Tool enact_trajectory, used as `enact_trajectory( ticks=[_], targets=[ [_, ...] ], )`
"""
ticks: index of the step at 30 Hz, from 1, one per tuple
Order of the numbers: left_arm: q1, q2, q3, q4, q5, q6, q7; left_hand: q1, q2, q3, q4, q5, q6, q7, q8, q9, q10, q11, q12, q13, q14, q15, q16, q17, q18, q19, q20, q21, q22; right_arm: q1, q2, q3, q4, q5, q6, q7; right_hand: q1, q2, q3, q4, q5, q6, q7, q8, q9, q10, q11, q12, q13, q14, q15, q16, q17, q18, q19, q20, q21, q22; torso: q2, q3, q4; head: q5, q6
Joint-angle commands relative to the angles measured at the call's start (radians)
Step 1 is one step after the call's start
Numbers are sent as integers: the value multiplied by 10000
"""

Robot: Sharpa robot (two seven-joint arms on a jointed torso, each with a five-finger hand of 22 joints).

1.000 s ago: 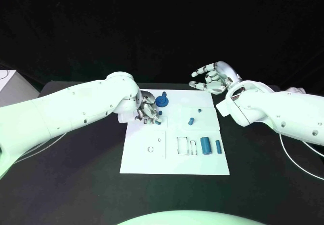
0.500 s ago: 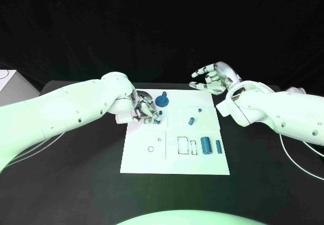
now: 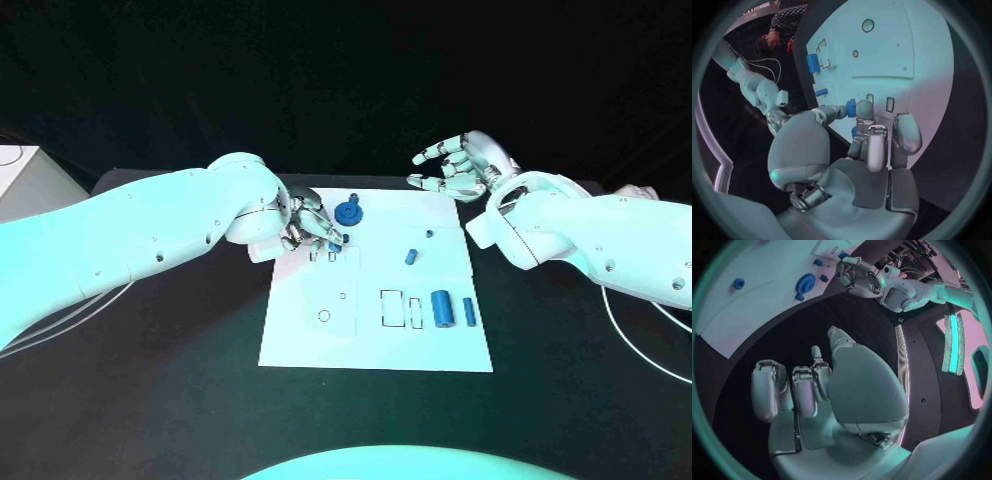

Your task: Assemble the parts on the task board

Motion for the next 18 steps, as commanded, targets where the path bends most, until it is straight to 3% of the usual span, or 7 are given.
enact_trajectory(
  ticks=[1, 18],
  targets=[
    [-4, -7, -9, 97, -676, -716, 140, -48, 44, 1875, -1941, 82, 176, -116, 70, 896, 289, -195, 59, 46, 836, -78, 50, 2099, -169, 142, -12, 78, 92, -6, -17, 2, -3, -26, 139, 24, -17, 40, 52, 13, -50, -6, 6, 55, 12, -72, -5, -52, 1317, 840, -76, -63, 1881, 102, 203, -64, -49, 1114, -11, 1, 5, 19, -17],
    [-51, 1, -306, 242, -1675, -964, 61, -259, -1, 1887, -1934, 275, 419, -261, 155, 981, 745, -328, 265, 306, 1040, -192, 217, 2626, -257, 449, -117, 257, 508, -9, -67, 1, 7, -29, 129, 18, -44, 32, 54, 21, -48, -12, 6, 59, 13, -97, -5, -84, 1292, 829, -77, -84, 1841, 114, 183, -64, -98, 1075, -2, 7, -18, 68, -76]
  ],
)
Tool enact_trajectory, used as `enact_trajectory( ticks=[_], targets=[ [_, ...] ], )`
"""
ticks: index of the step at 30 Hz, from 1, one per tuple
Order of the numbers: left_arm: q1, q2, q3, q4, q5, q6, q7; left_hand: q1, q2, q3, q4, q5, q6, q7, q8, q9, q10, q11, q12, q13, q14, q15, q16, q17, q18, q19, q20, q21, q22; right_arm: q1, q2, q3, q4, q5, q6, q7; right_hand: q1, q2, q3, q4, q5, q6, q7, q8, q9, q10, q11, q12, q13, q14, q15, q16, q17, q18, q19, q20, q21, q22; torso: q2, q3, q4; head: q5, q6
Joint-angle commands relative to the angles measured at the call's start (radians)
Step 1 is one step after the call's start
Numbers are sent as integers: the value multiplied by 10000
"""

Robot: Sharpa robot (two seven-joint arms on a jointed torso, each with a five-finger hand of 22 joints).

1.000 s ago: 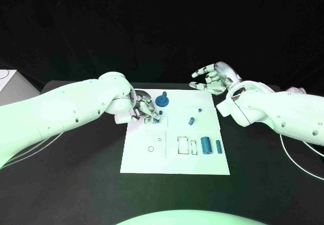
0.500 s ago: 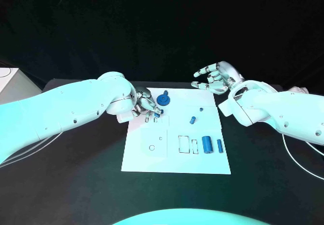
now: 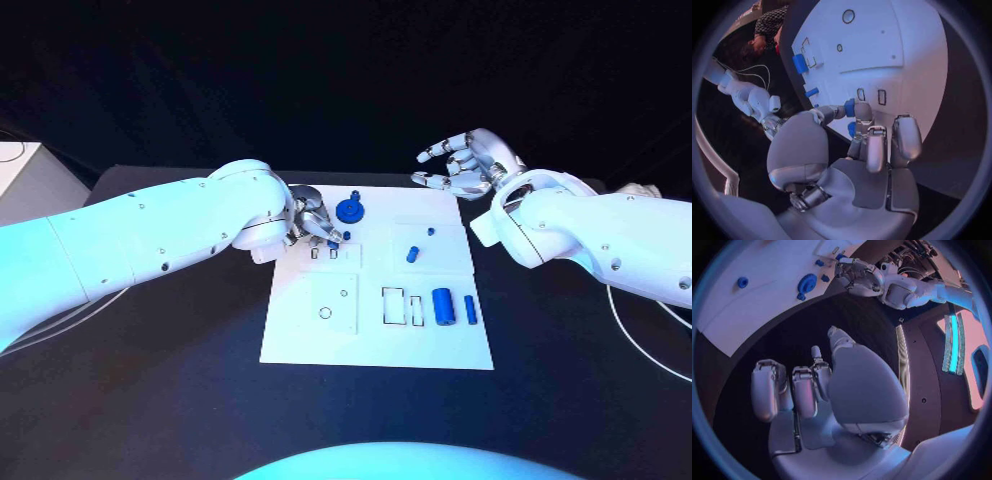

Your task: Assemble the parts on the task board

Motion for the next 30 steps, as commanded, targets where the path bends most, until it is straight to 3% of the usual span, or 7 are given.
enact_trajectory(
  ticks=[1, 30],
  targets=[
    [-6, 26, -22, 15, -492, -137, 51, -6, 78, 1888, -1932, 46, 245, -157, 44, 970, 206, -109, 65, 34, 1054, -71, 63, 2628, -104, 87, -3, 31, 51, -4, -9, 2, 7, -32, 106, 25, -44, 32, 55, 21, -48, -12, 6, 60, 14, -98, -4, -39, 1293, 829, -77, -45, 1843, 114, 183, -64, -40, 1077, 3, 4, -7, 14, -12],
    [-164, 76, -124, 80, -824, 325, -5, -28, 73, 1929, -1954, 107, 289, -192, 52, 982, 276, -143, 76, 59, 1054, -103, 63, 2628, -120, 145, -32, 62, 127, -4, -15, 1, -7, -36, 160, 22, -52, 28, 54, 23, -48, -14, 6, 61, 14, -102, -4, -44, 1289, 828, -77, -48, 1837, 115, 182, -65, -45, 1073, 17, -5, -7, 47, -106]
  ],
)
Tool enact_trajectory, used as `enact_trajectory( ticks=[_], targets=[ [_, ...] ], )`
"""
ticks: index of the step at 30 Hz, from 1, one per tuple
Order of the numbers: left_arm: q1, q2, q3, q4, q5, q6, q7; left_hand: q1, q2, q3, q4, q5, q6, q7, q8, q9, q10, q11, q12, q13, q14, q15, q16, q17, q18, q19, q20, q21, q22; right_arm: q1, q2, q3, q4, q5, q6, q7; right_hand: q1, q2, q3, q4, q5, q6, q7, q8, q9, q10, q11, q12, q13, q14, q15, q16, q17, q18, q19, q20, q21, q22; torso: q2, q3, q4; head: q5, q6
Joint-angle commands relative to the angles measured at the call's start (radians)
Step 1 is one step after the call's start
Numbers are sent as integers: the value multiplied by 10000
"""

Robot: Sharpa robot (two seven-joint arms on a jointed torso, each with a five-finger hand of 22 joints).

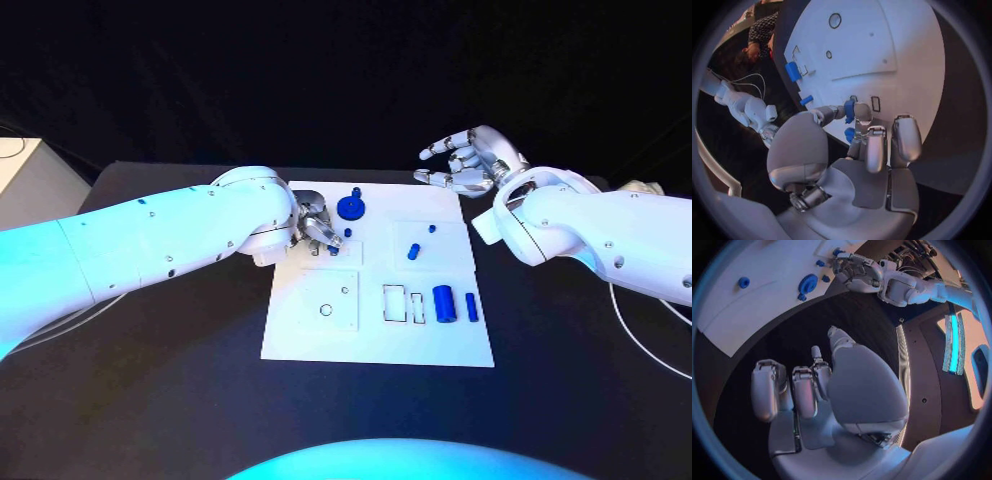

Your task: Assemble the parts on the task board

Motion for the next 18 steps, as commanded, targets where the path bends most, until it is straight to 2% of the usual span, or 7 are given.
enact_trajectory(
  ticks=[1, 18],
  targets=[
    [-17, 7, -4, 32, -174, 320, 15, 6, 107, 1931, -1956, 68, 277, -176, 54, 699, 43, -18, 42, 2, 1038, -88, 64, 2629, -121, 61, 21, 63, 13, -4, 3, 2, -8, -37, 130, 29, -53, 29, 54, 23, -48, -13, 6, 61, 16, -66, 31, -35, 1290, 828, -77, -48, 1840, 114, 182, -64, -45, 1077, 1, -2, -4, 7, -24],
    [-32, -46, -8, 60, -250, 807, -12, -1, 96, 1989, -1999, 175, 315, -195, 60, 709, 59, -39, -3, -48, 1038, -111, 64, 2629, -123, 76, -6, 68, 20, -6, 10, 2, -38, -44, 163, 14, -53, 29, 54, 23, -48, -13, 6, 61, 16, -66, 31, -35, 1290, 828, -77, -48, 1840, 114, 182, -64, -45, 1077, 1, -5, -13, 31, -58]
  ],
)
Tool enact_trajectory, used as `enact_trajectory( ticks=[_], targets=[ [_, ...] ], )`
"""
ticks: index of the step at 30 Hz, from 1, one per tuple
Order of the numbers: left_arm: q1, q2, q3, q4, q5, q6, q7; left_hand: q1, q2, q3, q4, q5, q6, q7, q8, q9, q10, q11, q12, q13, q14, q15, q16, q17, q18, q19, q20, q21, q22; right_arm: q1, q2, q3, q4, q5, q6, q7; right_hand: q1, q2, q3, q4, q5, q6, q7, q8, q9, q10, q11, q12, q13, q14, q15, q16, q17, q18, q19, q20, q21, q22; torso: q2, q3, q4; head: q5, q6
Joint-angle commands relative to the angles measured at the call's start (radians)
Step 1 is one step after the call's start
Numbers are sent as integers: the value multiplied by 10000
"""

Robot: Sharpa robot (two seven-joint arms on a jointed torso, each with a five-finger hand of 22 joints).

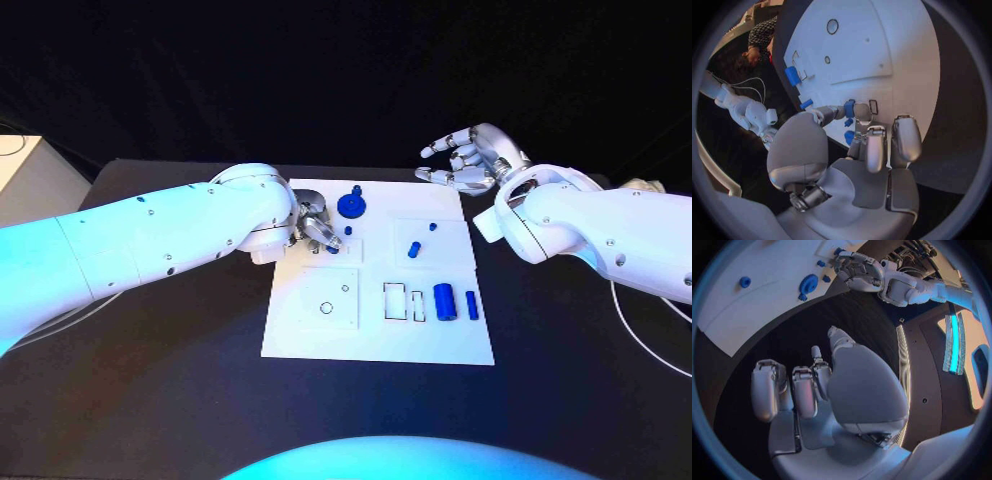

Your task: Assemble the parts on the task board

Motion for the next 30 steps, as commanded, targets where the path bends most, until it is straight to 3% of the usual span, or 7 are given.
enact_trajectory(
  ticks=[1, 15, 30],
  targets=[
    [-36, 0, -20, 19, -78, 442, -15, -3, 94, 1989, -1999, 70, 281, -230, 25, 139, 44, -59, -2, -27, 1074, -76, 64, 2630, -124, 77, -6, 31, 1, -6, 3, 2, -6, -44, 131, 22, -53, 28, 55, 23, -48, -14, 6, 61, 8, -66, 31, -35, 1290, 828, -77, -48, 1841, 115, 182, -65, -45, 1072, -2, -4, -6, 3, 7],
    [-37, 22, -19, -33, -97, 505, -21, -17, 89, 2004, -2004, 108, 295, -234, 30, 144, 62, -63, 4, -12, 1074, -82, 64, 2630, -126, 84, -13, 34, 8, -15, 15, 1, -22, -54, 151, 14, -108, 15, 68, 26, -45, -26, 3, 77, 14, -69, 29, -39, 1282, 823, -80, -60, 1825, 121, 174, -67, -78, 1049, 9, 0, 0, 7, -39],
    [-36, 254, -20, -263, -4, 1198, -69, -189, 178, 1896, -1904, 98, 483, -322, 73, 170, 338, -130, 95, 105, 1074, -123, 64, 2630, -169, 214, -54, 101, 199, -20, 21, 0, -33, -62, 177, -1, -108, 15, 68, 26, -45, -26, 3, 77, 14, -69, 29, -39, 1282, 823, -80, -60, 1825, 121, 174, -67, -78, 1049, 7, 7, -9, 1, -93]
  ],
)
